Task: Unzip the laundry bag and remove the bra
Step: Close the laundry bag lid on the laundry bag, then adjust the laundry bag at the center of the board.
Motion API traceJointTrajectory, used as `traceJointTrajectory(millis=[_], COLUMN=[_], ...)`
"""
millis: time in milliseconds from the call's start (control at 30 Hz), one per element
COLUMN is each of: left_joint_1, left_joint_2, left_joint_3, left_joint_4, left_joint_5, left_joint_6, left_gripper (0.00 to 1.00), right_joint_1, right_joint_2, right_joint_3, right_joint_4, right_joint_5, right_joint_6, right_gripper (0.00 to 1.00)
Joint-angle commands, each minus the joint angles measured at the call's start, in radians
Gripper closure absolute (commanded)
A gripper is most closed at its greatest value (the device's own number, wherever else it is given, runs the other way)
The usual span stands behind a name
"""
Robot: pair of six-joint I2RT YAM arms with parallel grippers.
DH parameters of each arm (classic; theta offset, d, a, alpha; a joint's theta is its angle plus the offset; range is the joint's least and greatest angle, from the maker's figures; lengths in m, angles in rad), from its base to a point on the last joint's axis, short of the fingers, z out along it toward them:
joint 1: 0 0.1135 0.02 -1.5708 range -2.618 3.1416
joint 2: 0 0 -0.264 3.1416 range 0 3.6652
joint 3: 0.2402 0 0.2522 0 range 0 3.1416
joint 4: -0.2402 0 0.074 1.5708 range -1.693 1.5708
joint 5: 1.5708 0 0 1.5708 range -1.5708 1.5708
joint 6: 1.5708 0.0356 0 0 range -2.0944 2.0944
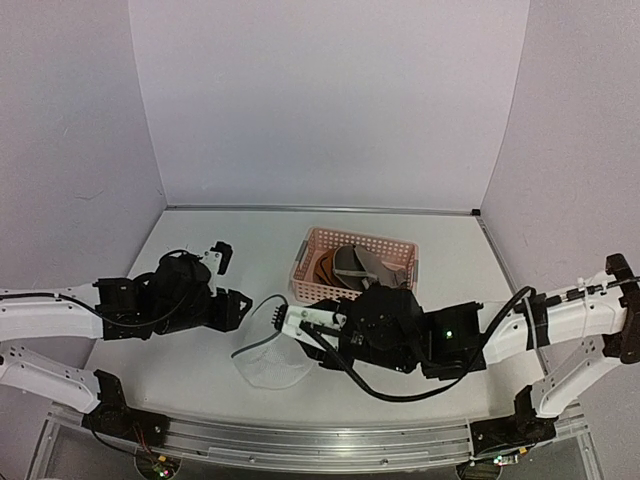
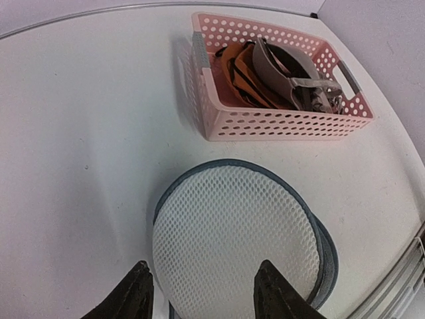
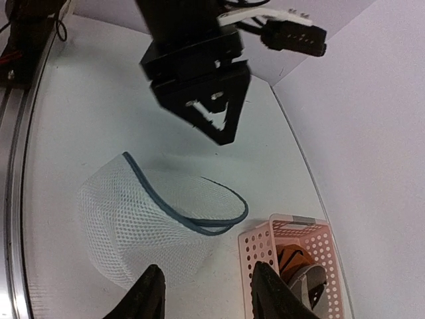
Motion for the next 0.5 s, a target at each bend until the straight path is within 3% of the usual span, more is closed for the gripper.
traceJointTrajectory(millis=[0, 300, 467], left_joint_1=[-0.003, -0.003, -0.002], left_joint_2=[0.054, 0.108, 0.115], left_joint_3=[0.017, -0.023, -0.054], left_joint_4=[0.094, 0.146, 0.147], left_joint_5=[0.128, 0.211, 0.189], left_joint_6=[0.023, -0.01, -0.041], left_gripper=[0.48, 0.59, 0.6], right_joint_1=[-0.071, -0.159, -0.187], right_joint_2=[0.003, 0.181, 0.288], right_joint_3=[0.111, 0.267, 0.31], right_joint_4=[-0.046, -0.065, -0.044], right_joint_5=[-0.136, -0.265, -0.262], right_joint_6=[0.224, 0.571, 0.645], right_gripper=[0.61, 1.0, 1.0])
